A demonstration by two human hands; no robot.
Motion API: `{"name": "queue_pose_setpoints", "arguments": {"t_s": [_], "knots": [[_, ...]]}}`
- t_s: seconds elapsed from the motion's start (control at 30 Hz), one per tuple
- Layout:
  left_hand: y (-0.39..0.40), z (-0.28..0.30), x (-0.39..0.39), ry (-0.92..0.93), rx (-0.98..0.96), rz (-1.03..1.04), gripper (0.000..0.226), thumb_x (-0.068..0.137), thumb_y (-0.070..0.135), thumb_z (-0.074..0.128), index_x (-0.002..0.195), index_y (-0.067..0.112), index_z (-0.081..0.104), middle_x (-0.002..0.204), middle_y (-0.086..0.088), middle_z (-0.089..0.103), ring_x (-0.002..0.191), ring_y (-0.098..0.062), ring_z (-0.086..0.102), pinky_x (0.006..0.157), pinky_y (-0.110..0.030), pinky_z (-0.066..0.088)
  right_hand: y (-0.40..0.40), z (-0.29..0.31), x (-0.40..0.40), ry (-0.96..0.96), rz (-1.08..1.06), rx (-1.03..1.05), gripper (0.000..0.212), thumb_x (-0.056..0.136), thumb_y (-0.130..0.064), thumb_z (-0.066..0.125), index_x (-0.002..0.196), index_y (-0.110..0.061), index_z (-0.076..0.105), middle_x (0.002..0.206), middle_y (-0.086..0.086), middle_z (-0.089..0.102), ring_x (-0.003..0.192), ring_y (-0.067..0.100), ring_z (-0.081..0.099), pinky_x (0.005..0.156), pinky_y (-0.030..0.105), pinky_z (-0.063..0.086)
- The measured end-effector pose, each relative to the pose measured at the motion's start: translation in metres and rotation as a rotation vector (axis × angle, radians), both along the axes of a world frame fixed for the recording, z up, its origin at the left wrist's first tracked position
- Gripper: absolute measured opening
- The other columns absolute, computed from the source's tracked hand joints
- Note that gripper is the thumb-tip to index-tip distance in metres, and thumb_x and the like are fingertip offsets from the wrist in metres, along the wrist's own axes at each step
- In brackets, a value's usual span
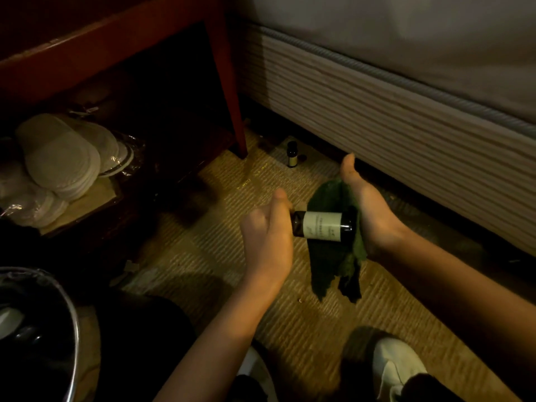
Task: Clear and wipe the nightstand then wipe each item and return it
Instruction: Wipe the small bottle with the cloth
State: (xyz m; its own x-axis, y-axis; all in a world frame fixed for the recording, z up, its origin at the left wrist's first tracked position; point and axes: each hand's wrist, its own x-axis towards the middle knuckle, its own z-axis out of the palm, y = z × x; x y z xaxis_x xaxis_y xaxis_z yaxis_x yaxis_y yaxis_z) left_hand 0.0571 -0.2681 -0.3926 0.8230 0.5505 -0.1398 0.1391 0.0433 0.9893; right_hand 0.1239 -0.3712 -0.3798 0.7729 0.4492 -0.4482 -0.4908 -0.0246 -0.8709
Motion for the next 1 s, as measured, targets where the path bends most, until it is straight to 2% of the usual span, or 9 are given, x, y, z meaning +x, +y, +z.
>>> {"name": "queue_pose_setpoints", "arguments": {"t_s": [0.1, 0.2, 0.27, 0.37, 0.47, 0.63, 0.77, 0.9, 1.0], "knots": [[0.006, -0.006, 0.001, -0.037, 0.197, -0.07, 0.044, 0.099, 0.026, 0.04, 0.056, 0.017, 0.046, 0.04, 0.009, 0.046, 0.038, -0.001, 0.043, 0.039, -0.01, 0.031, -0.006, 0.003, 0.009, -0.01, -0.038, -0.01, 0.067, 0.096, -0.058, 0.016, 0.096, -0.01, 0.062, 0.085, 0.004, 0.071, 0.073, 0.01, 0.07, 0.065, 0.024, 0.056], [0.017, -0.013, 0.003, 0.0, 0.58, -0.094, 0.045, 0.098, 0.04, 0.036, 0.059, 0.023, 0.048, 0.051, 0.009, 0.049, 0.045, -0.002, 0.049, 0.046, -0.013, 0.036, -0.01, 0.011, 0.021, -0.307, -0.145, -0.204, 0.067, 0.098, -0.054, 0.016, 0.087, -0.009, 0.065, 0.09, 0.009, 0.069, 0.085, 0.017, 0.066, 0.082, 0.032, 0.05], [0.018, -0.009, 0.004, 0.133, 0.765, -0.152, 0.041, 0.099, 0.044, 0.033, 0.067, 0.026, 0.053, 0.062, 0.007, 0.055, 0.054, -0.001, 0.051, 0.052, -0.017, 0.039, -0.011, 0.014, 0.02, -0.575, -0.094, -0.32, 0.064, 0.099, -0.054, 0.017, 0.089, -0.011, 0.064, 0.088, 0.005, 0.067, 0.083, 0.016, 0.063, 0.08, 0.035, 0.048], [0.015, -0.002, 0.005, 0.287, 0.792, -0.157, 0.037, 0.1, 0.038, 0.032, 0.07, 0.025, 0.05, 0.067, 0.01, 0.049, 0.055, 0.0, 0.043, 0.049, -0.014, 0.036, -0.001, 0.009, -0.005, -0.854, 0.182, -0.451, 0.048, 0.095, -0.055, 0.018, 0.09, -0.025, 0.054, 0.08, -0.006, 0.062, 0.071, 0.005, 0.059, 0.064, 0.022, 0.043], [0.02, -0.012, 0.004, 0.164, 0.81, -0.096, 0.041, 0.101, 0.028, 0.033, 0.07, 0.013, 0.057, 0.07, 0.003, 0.048, 0.062, -0.013, 0.044, 0.056, -0.023, 0.026, 0.011, 0.0, -0.025, -1.123, 0.316, -0.695, 0.03, 0.093, -0.051, 0.02, 0.08, -0.027, 0.035, 0.061, -0.008, 0.046, 0.054, 0.007, 0.041, 0.051, 0.021, 0.028], [0.03, -0.03, 0.001, -0.316, 0.944, -0.067, 0.045, 0.092, 0.02, 0.034, 0.053, 0.008, 0.054, 0.045, 0.002, 0.046, 0.039, -0.008, 0.035, 0.045, -0.019, 0.021, 0.01, -0.006, -0.015, -0.651, 0.319, -0.392, 0.042, 0.084, -0.055, 0.039, 0.074, -0.02, 0.061, 0.074, 0.0, 0.066, 0.072, 0.016, 0.061, 0.076, 0.046, 0.048], [0.033, -0.035, 0.005, -0.632, 1.053, -0.154, 0.048, 0.093, 0.016, 0.034, 0.05, 0.007, 0.055, 0.045, -0.002, 0.052, 0.039, -0.015, 0.047, 0.048, -0.023, 0.029, -0.008, 0.001, -0.002, -0.354, 0.716, -0.109, 0.044, 0.071, -0.059, 0.061, 0.084, -0.018, 0.07, 0.083, 0.001, 0.071, 0.078, 0.015, 0.066, 0.074, 0.03, 0.052], [0.029, -0.035, 0.008, -0.691, 1.075, -0.267, 0.056, 0.1, 0.024, 0.026, 0.053, 0.008, 0.053, 0.048, -0.002, 0.05, 0.043, -0.016, 0.045, 0.052, -0.027, 0.029, -0.018, -0.006, 0.006, -0.092, 0.955, -0.08, 0.035, 0.06, -0.033, 0.074, 0.088, -0.012, 0.069, 0.085, 0.004, 0.07, 0.078, 0.017, 0.066, 0.068, 0.023, 0.051], [0.035, -0.035, 0.012, -0.578, 1.138, -0.357, 0.05, 0.098, 0.023, 0.033, 0.055, 0.01, 0.055, 0.048, 0.0, 0.051, 0.042, -0.014, 0.047, 0.052, -0.023, 0.026, -0.016, -0.012, 0.005, -0.076, 0.868, -0.134, 0.025, 0.062, -0.015, 0.079, 0.086, -0.013, 0.072, 0.082, 0.004, 0.072, 0.075, 0.015, 0.067, 0.066, 0.023, 0.052]]}}
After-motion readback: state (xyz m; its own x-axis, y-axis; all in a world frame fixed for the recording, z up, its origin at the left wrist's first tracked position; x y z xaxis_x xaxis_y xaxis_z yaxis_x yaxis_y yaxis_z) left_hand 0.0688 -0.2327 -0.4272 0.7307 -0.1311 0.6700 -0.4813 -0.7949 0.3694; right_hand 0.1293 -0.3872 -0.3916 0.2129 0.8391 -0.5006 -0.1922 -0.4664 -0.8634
